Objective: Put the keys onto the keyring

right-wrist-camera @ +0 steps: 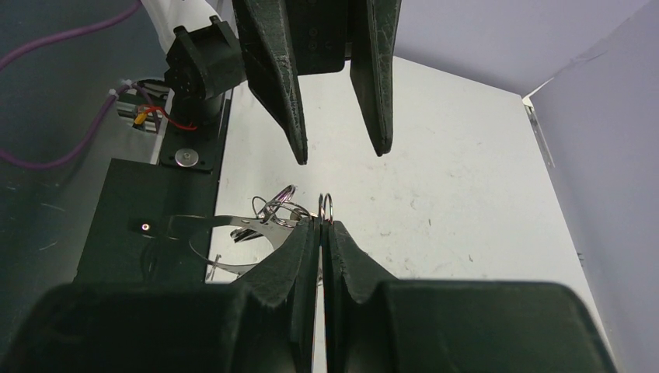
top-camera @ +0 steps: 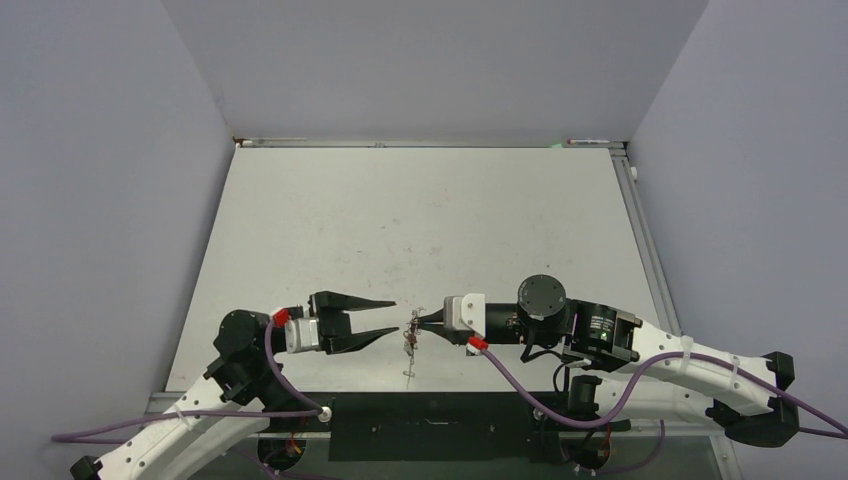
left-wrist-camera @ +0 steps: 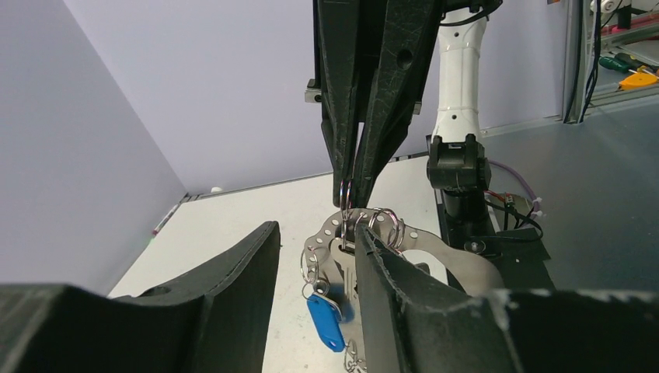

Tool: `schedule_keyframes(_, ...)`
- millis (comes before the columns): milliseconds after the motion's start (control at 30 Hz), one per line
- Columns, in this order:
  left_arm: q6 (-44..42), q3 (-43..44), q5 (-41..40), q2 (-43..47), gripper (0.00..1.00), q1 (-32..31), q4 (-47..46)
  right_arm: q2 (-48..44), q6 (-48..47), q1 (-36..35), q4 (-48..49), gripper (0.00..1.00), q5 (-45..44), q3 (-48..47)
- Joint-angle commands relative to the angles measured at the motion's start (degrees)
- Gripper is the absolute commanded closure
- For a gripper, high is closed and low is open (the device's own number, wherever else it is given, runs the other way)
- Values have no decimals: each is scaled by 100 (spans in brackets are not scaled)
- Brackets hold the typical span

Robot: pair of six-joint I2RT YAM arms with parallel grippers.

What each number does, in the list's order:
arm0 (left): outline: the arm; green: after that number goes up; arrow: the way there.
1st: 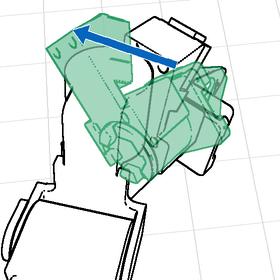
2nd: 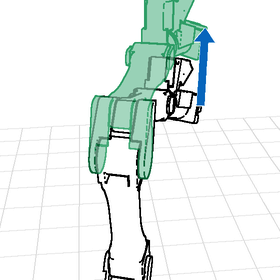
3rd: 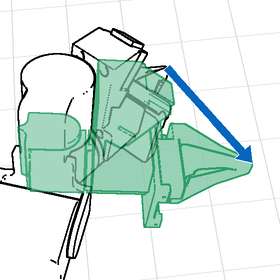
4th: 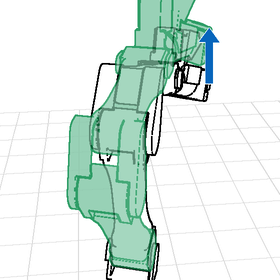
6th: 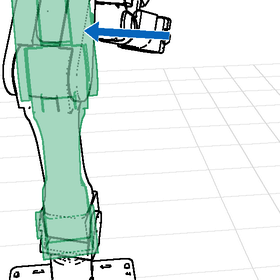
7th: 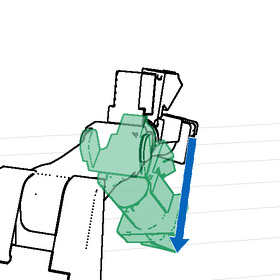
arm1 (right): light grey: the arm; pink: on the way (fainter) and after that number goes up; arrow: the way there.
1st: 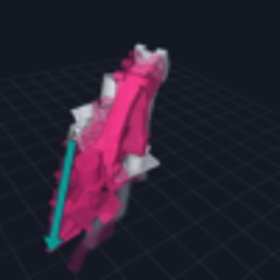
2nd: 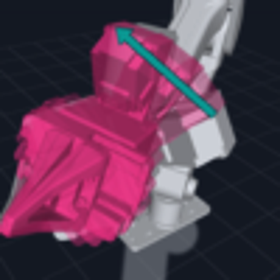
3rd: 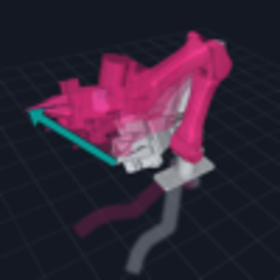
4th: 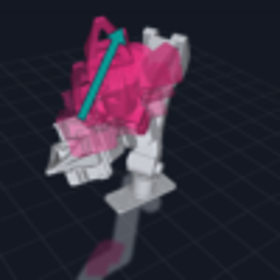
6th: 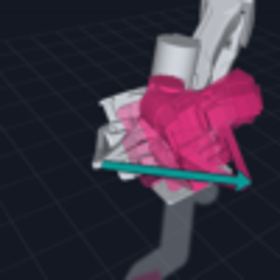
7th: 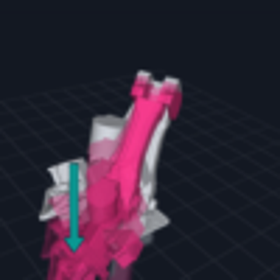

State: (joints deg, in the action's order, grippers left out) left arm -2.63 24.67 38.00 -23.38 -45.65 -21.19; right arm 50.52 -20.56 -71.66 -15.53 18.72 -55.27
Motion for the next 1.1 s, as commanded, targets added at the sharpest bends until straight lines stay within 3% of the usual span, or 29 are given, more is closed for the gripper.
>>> schedule_keyframes(0,183,9,240,-90,63,30,-415,-6,-10,46,397,95,124,-189)
schedule_keyframes(600,442,-14,415,-399,74,30,-624,192,-26,99,727,95,281,-262)
schedule_keyframes(867,429,-19,407,-437,84,23,-588,275,-20,100,797,95,380,-314)
schedule_keyframes(1067,448,-6,495,-492,84,21,-586,291,-43,102,843,95,404,-339)
